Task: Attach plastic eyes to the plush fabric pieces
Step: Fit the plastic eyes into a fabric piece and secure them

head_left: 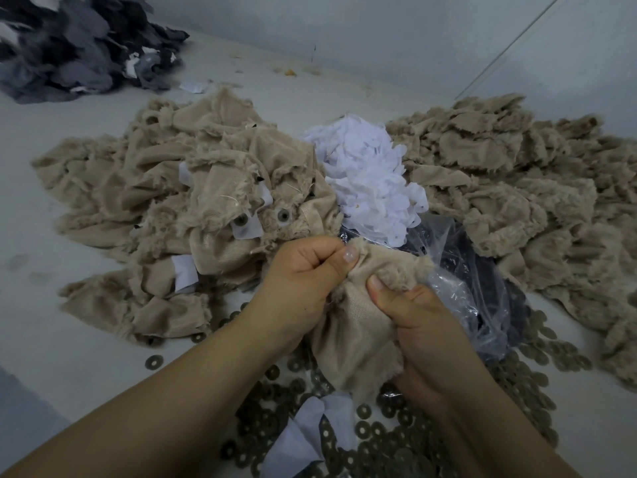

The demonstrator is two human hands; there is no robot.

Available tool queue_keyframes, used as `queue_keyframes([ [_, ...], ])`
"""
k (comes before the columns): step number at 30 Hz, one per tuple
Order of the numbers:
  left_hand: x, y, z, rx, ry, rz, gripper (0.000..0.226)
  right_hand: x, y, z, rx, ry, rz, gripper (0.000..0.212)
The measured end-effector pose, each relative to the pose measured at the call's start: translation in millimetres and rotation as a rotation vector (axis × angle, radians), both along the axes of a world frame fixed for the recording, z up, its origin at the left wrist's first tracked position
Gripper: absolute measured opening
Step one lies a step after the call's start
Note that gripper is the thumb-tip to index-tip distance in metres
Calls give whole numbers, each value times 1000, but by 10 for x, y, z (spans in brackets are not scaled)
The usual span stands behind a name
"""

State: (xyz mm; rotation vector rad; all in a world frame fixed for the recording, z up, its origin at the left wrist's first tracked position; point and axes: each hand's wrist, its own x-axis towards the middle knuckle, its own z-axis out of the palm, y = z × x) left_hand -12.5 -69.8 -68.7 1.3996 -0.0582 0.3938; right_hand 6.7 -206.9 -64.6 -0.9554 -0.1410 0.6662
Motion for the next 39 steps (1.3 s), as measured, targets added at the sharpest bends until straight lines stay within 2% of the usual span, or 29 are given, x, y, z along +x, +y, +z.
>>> queue_keyframes([
  [5, 0, -27, -7, 16, -18, 13, 45, 5, -7, -7, 4, -17, 30, 30],
  [15, 6, 3, -72, 10, 29, 15, 41, 35, -4, -27, -26, -8, 29, 29],
  [22, -5, -8, -76, 9, -12, 27, 37, 21, -9, -47, -36, -52, 38, 31],
  [28, 3, 10, -83, 22, 0, 17, 44, 41, -19, -65, -81, -56, 35, 30],
  [34, -17, -17, -75, 46, -7, 30, 38, 37, -38, -13, -82, 1, 63, 29],
  [39, -22, 36, -60, -14, 44, -10, 37, 56, -37, -41, -82, 89, 20, 36],
])
